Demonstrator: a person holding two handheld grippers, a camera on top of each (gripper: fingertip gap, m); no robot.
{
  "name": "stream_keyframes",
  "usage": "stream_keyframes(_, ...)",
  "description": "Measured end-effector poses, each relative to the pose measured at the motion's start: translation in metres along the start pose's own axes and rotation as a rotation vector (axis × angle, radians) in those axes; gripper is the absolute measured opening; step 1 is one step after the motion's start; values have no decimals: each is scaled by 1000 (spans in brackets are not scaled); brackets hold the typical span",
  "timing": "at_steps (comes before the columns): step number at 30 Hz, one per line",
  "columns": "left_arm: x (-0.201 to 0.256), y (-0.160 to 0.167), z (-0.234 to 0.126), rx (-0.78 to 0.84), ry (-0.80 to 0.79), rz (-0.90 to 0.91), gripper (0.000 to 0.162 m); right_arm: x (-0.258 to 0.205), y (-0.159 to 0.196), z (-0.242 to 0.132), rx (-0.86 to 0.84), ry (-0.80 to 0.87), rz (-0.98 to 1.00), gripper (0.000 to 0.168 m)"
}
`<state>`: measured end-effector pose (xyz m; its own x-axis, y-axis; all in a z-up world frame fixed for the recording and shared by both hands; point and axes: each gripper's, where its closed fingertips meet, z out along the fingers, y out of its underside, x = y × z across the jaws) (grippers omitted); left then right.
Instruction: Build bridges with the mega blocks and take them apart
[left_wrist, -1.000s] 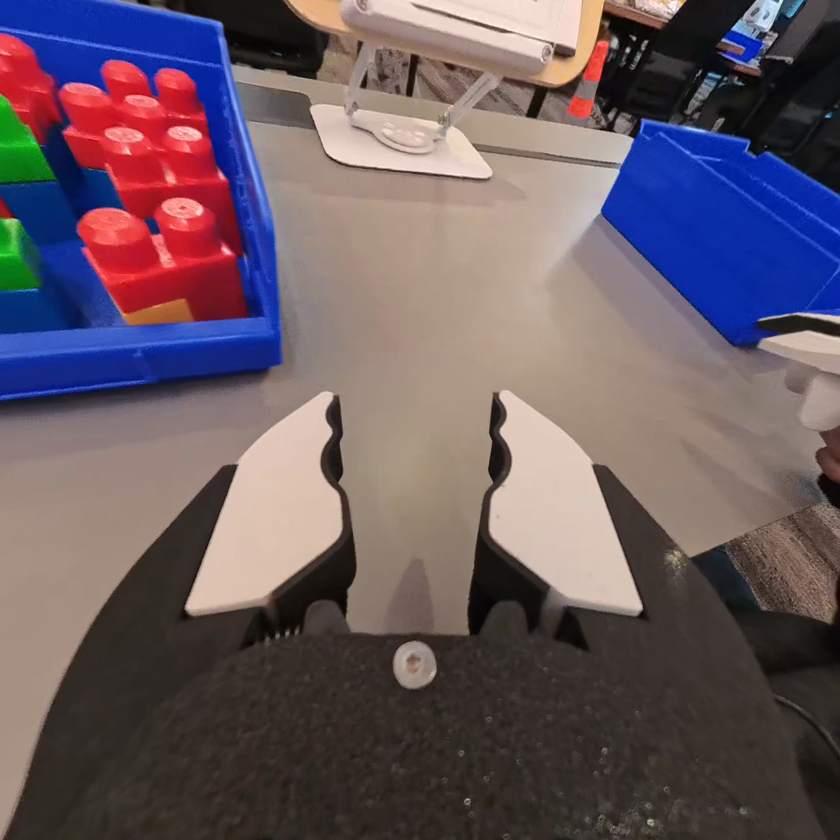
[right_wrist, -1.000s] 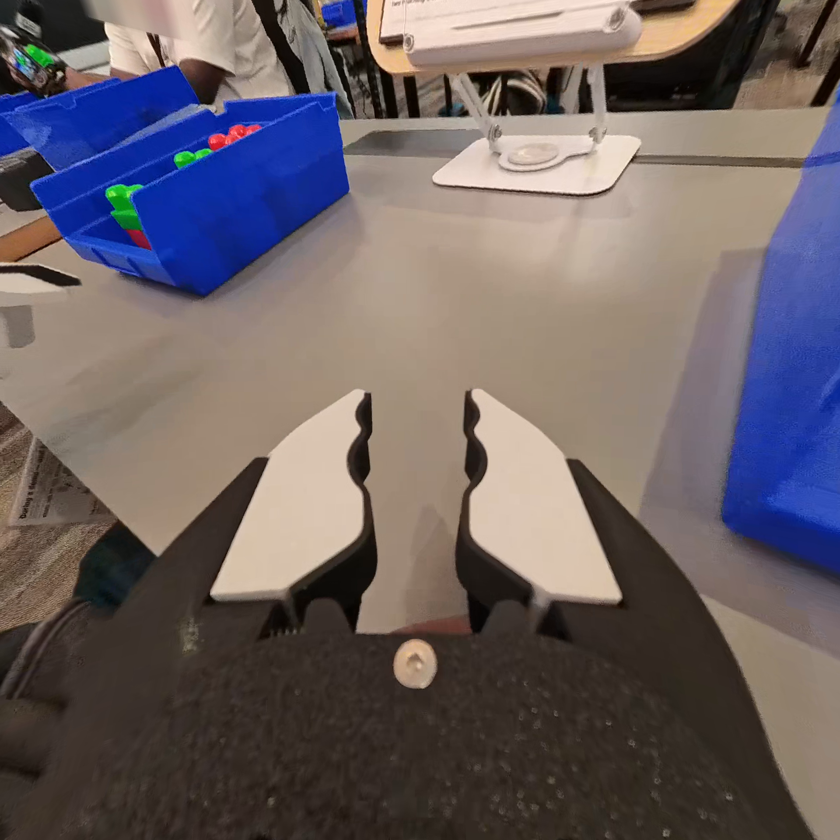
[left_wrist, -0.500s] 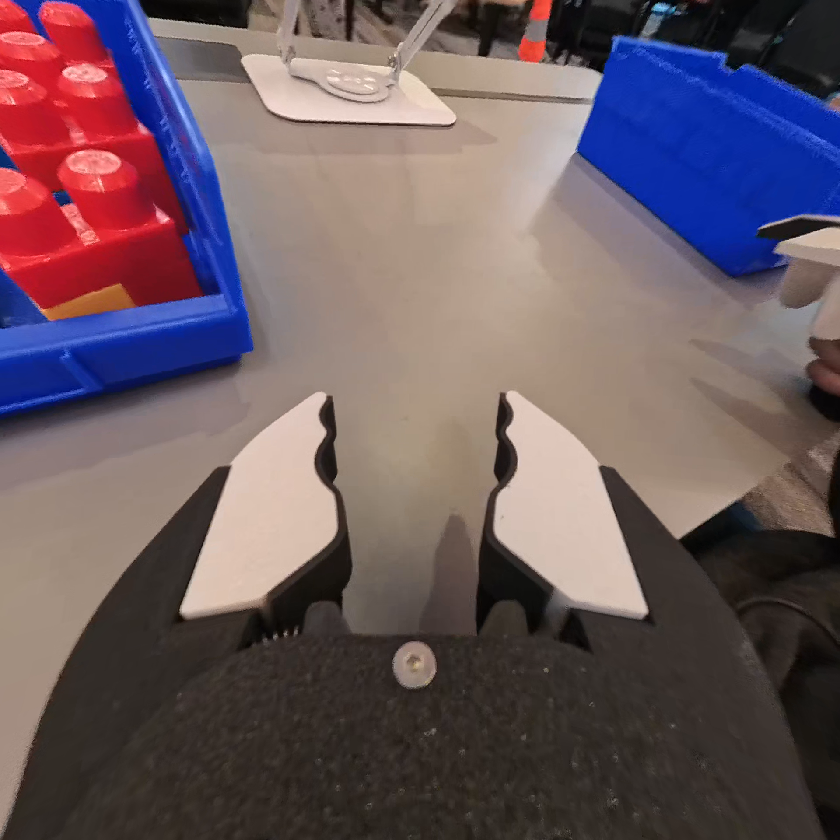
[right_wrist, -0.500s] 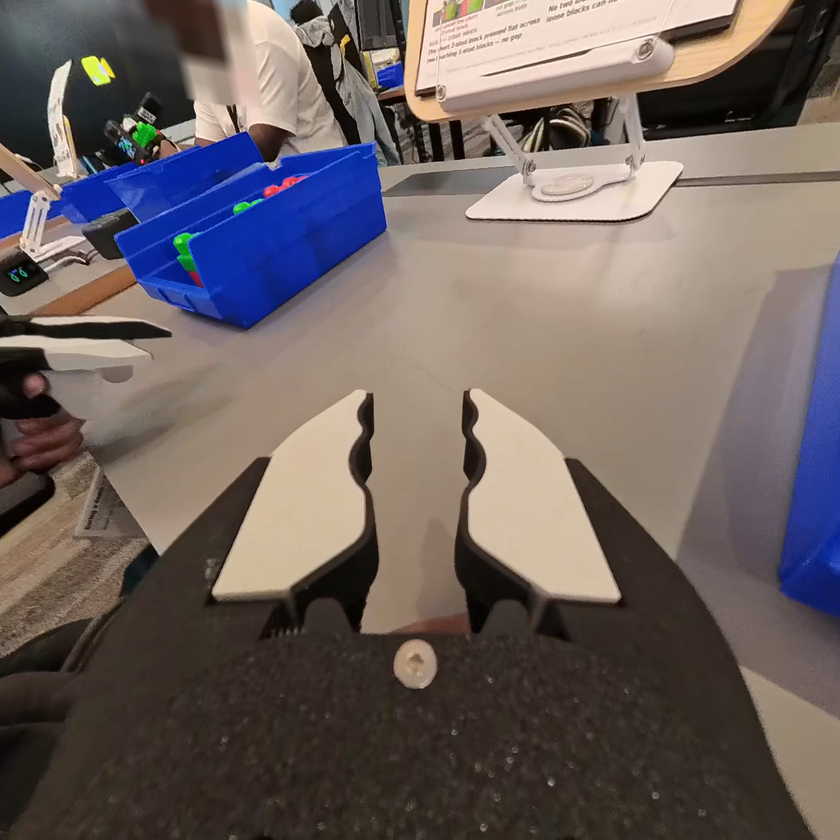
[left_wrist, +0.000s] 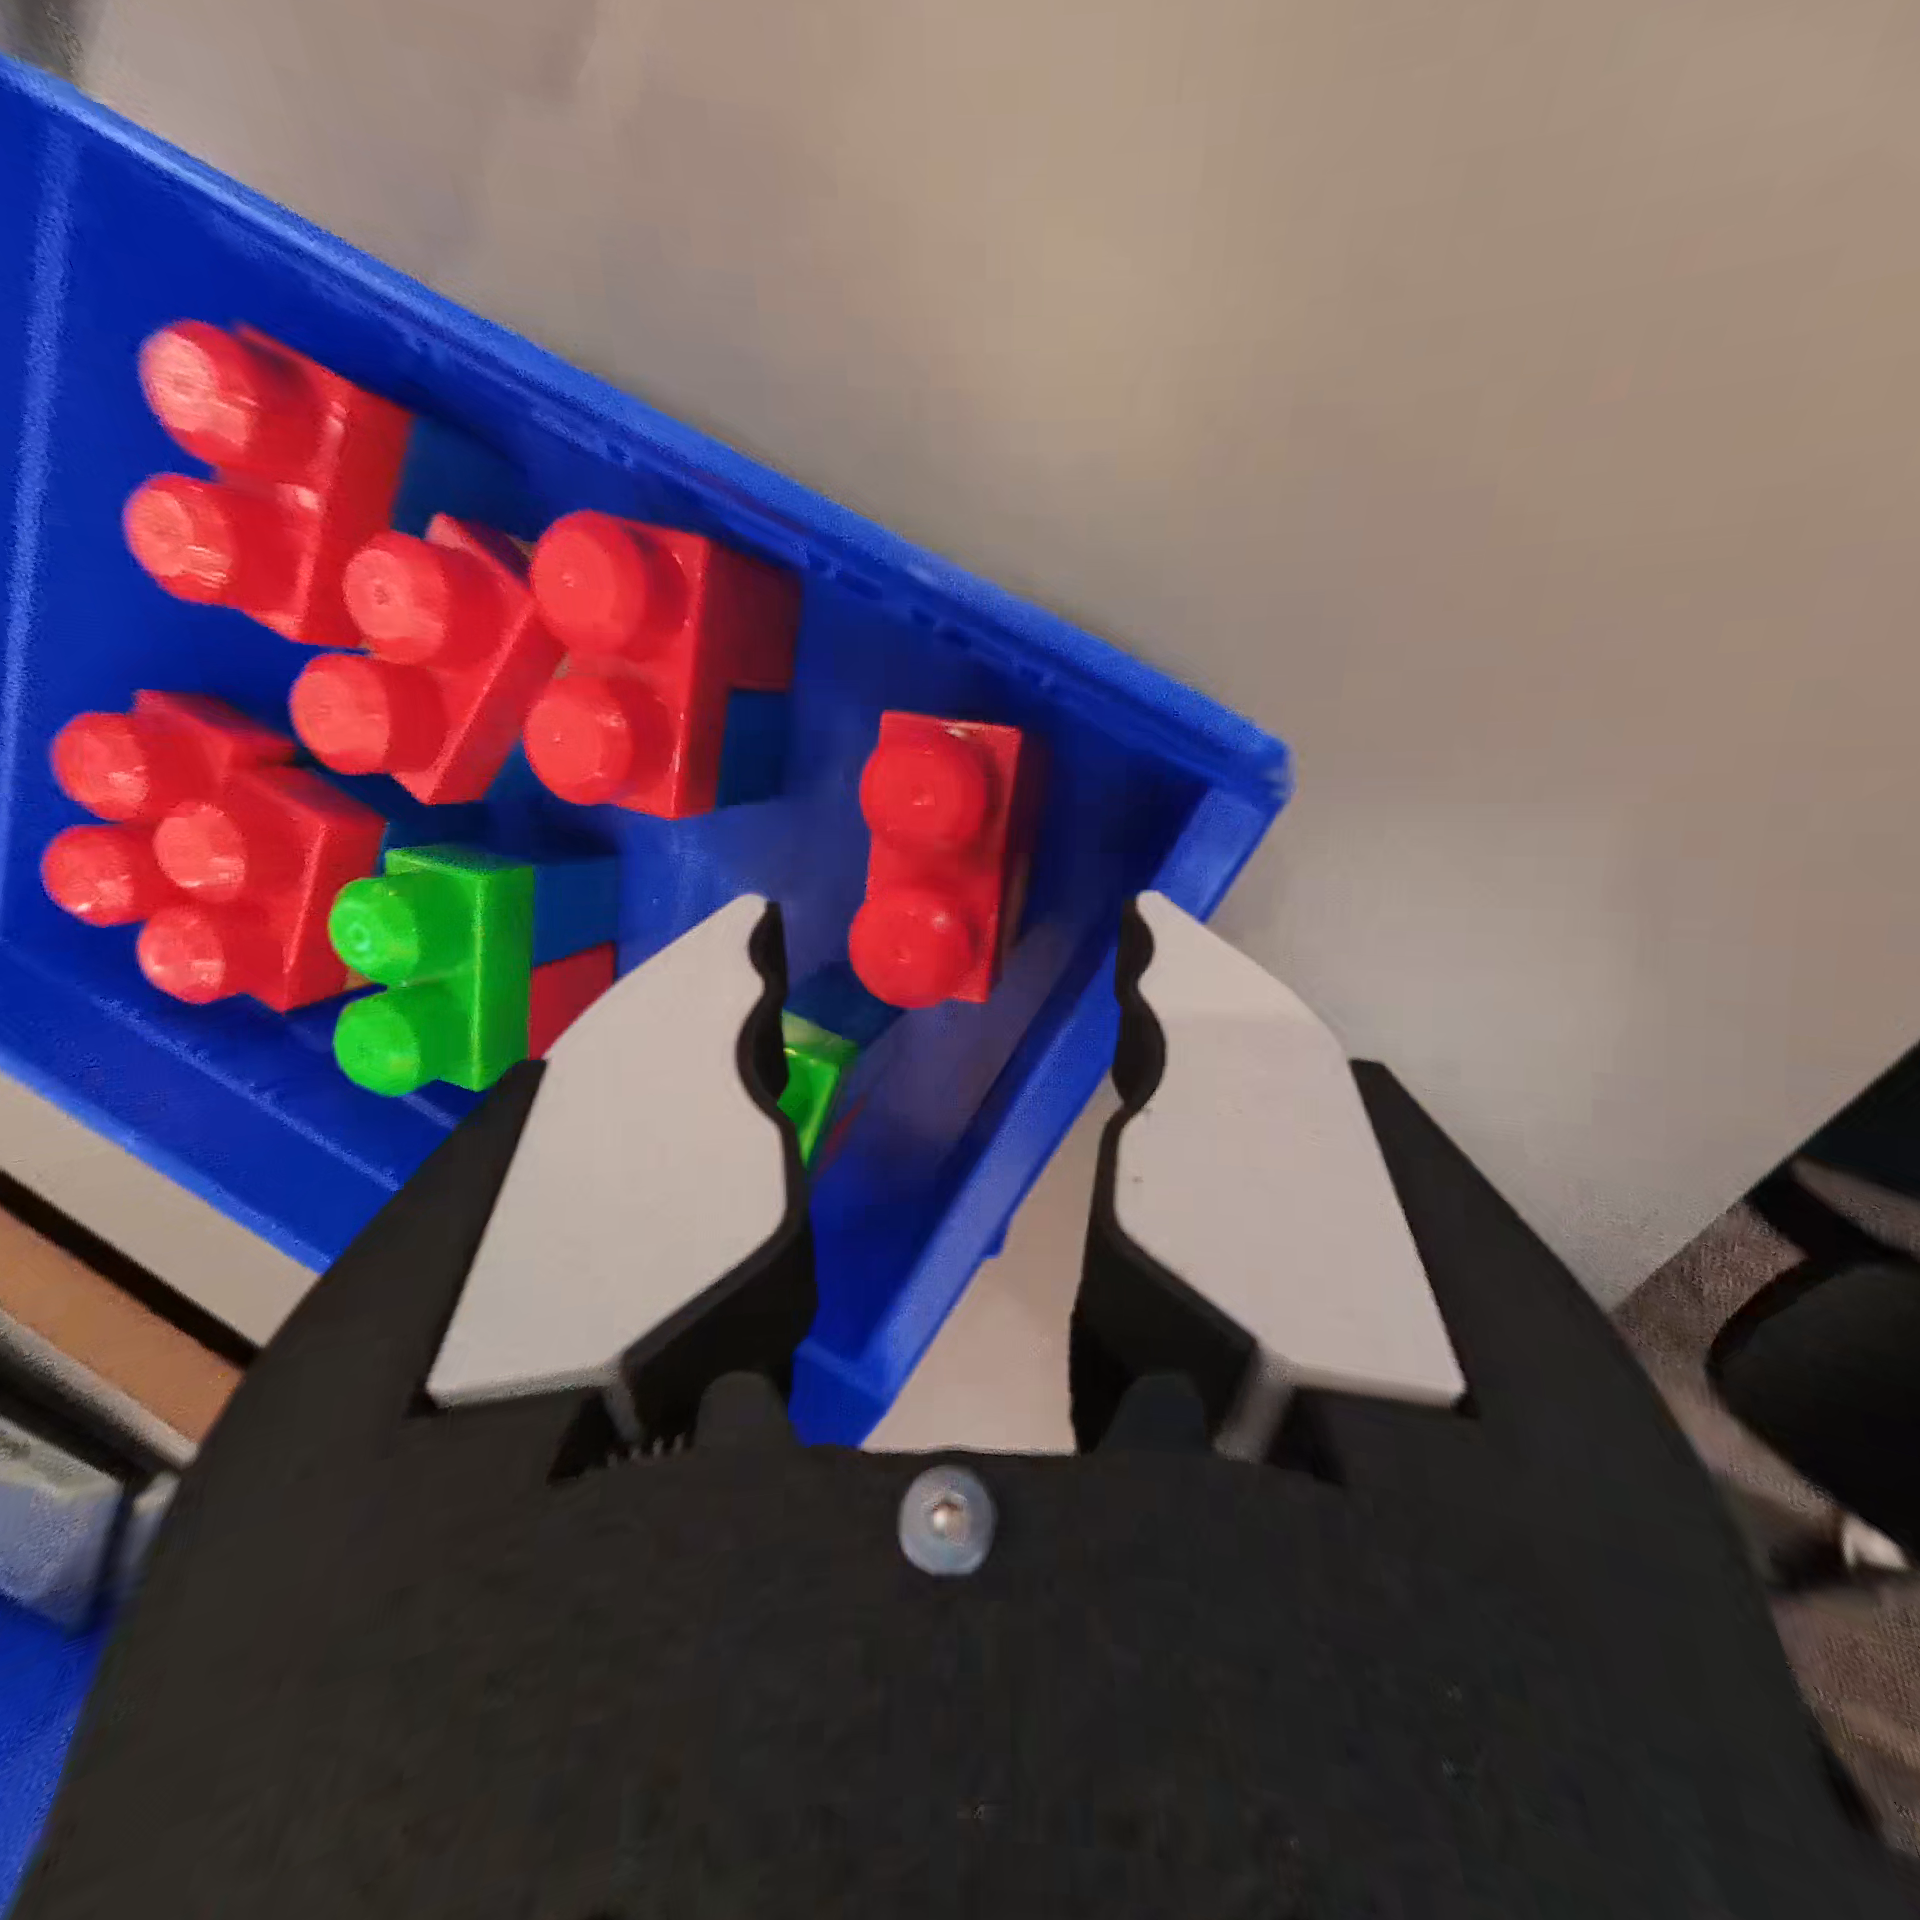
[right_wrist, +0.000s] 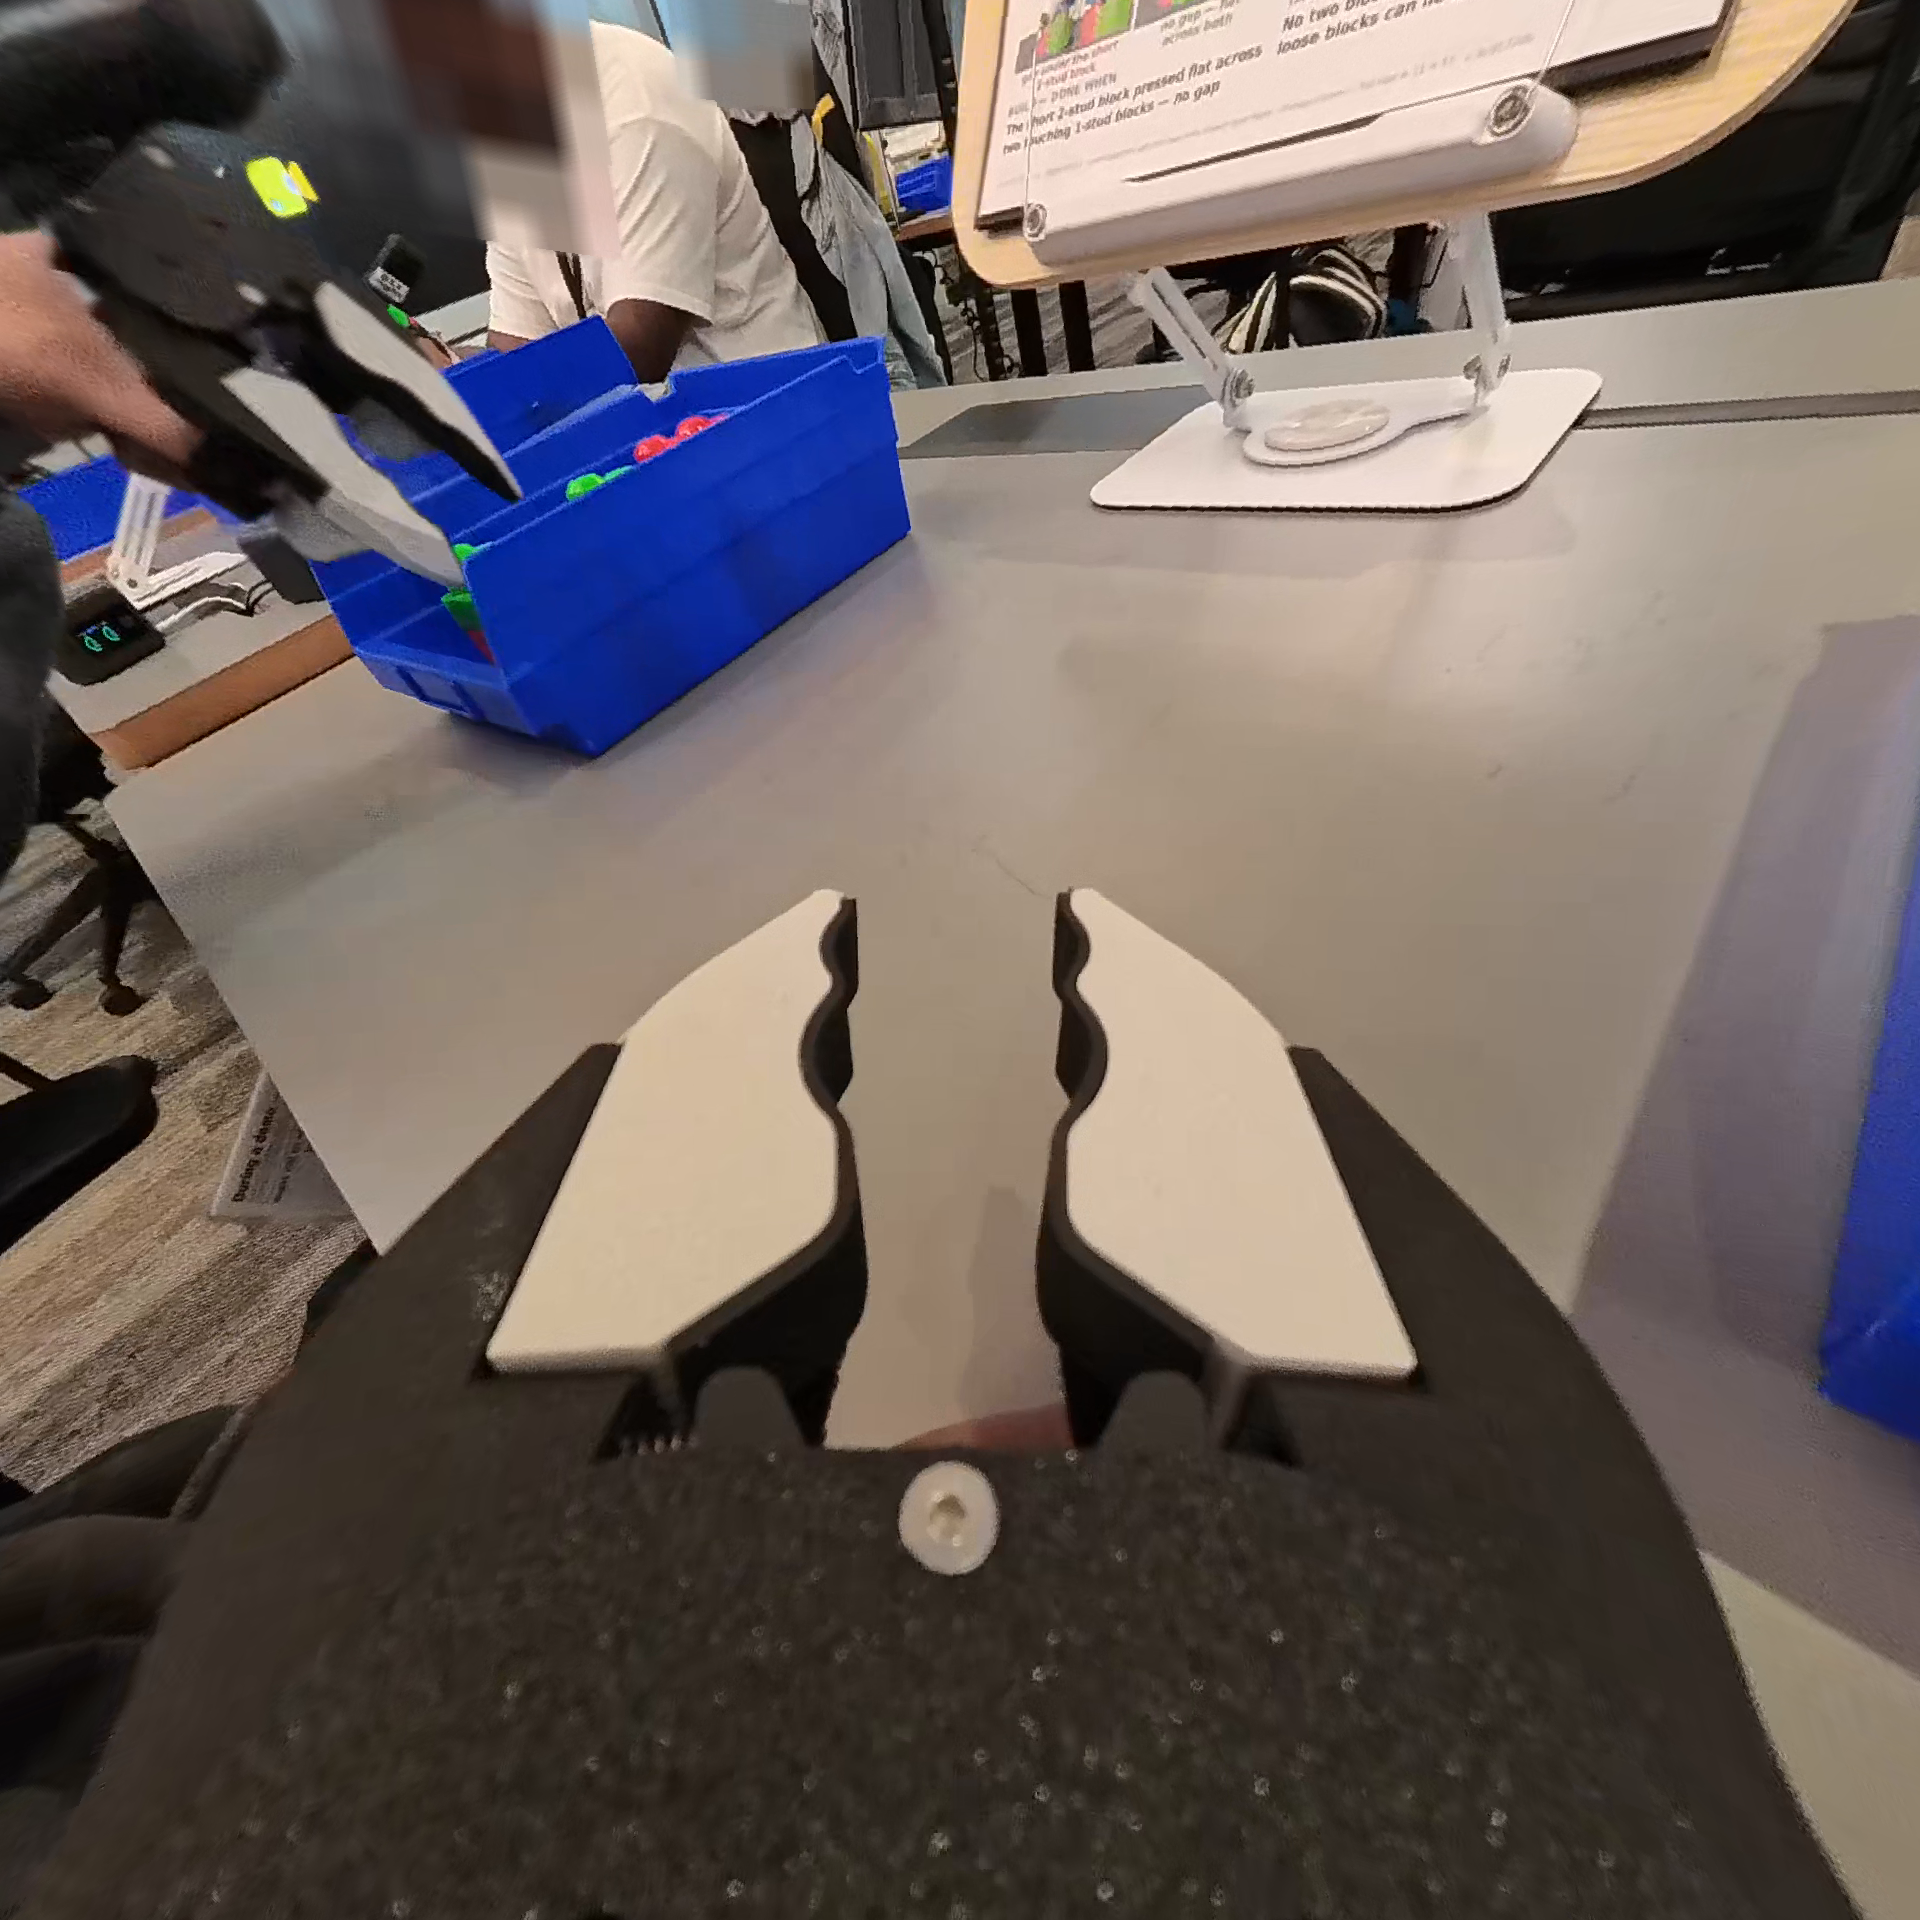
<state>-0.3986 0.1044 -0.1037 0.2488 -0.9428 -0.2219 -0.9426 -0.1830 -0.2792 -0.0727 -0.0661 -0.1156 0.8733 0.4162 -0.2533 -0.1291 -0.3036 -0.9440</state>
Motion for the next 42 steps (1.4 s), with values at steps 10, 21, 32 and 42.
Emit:
stream_keyframes(10,3,13,54,-158,188,5,36,0,0,-8,16,23,-12,34)
stream_keyframes(21,-45,3,-4,-148,94,-263,35,-8,1,2,-13,20,-95,34)
stream_keyframes(32,-9,-129,-73,-58,224,-515,35,-47,-59,88,-30,-91,-343,72)
stream_keyframes(42,48,-211,-35,-61,363,-501,35,-59,-102,167,-31,-56,-504,86)
